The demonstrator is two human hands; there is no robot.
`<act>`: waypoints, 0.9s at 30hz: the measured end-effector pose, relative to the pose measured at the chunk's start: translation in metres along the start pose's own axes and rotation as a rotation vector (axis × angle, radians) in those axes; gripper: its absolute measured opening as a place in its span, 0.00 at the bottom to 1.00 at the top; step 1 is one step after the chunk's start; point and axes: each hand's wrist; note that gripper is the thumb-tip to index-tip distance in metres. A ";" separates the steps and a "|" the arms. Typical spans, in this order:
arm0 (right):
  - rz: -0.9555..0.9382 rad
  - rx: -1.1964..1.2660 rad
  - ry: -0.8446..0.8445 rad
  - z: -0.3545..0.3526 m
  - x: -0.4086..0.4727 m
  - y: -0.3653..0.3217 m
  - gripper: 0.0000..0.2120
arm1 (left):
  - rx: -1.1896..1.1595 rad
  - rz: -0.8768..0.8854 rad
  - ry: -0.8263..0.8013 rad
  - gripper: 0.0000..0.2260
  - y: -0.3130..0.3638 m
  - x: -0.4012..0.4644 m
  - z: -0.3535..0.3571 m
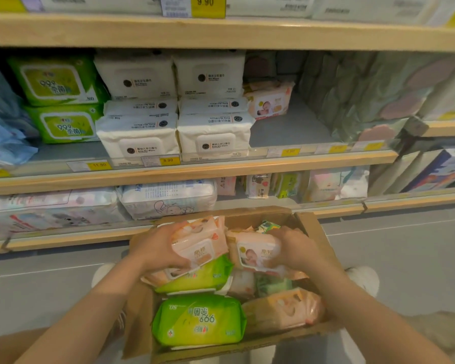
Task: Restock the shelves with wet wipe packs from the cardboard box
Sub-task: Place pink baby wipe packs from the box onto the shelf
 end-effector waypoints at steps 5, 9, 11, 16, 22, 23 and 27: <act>-0.030 -0.041 0.194 -0.061 -0.012 0.016 0.35 | -0.063 0.085 0.059 0.46 0.039 0.015 -0.039; -0.062 -0.060 0.359 -0.108 -0.011 0.024 0.33 | 0.017 0.196 0.182 0.46 0.071 0.033 -0.085; -0.095 -0.073 0.436 -0.133 -0.005 0.027 0.32 | 0.068 0.228 0.240 0.46 0.083 0.043 -0.105; -0.171 -0.091 0.618 -0.190 0.036 0.035 0.32 | 0.130 0.280 0.353 0.47 0.099 0.078 -0.134; -0.376 -0.104 0.563 -0.241 0.080 0.053 0.31 | 0.180 0.231 0.256 0.50 0.106 0.122 -0.143; -0.420 -0.120 0.570 -0.246 0.084 0.056 0.31 | 0.157 0.233 0.236 0.50 0.103 0.128 -0.142; -0.419 -0.031 0.672 -0.254 0.091 0.056 0.31 | 0.028 0.214 0.208 0.50 0.091 0.141 -0.134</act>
Point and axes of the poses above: each hand's wrist, its own x-axis towards the middle knuckle, its own z-axis out of the palm, y = z × x, and after that the axes turned 2 degrees about y, right-handed
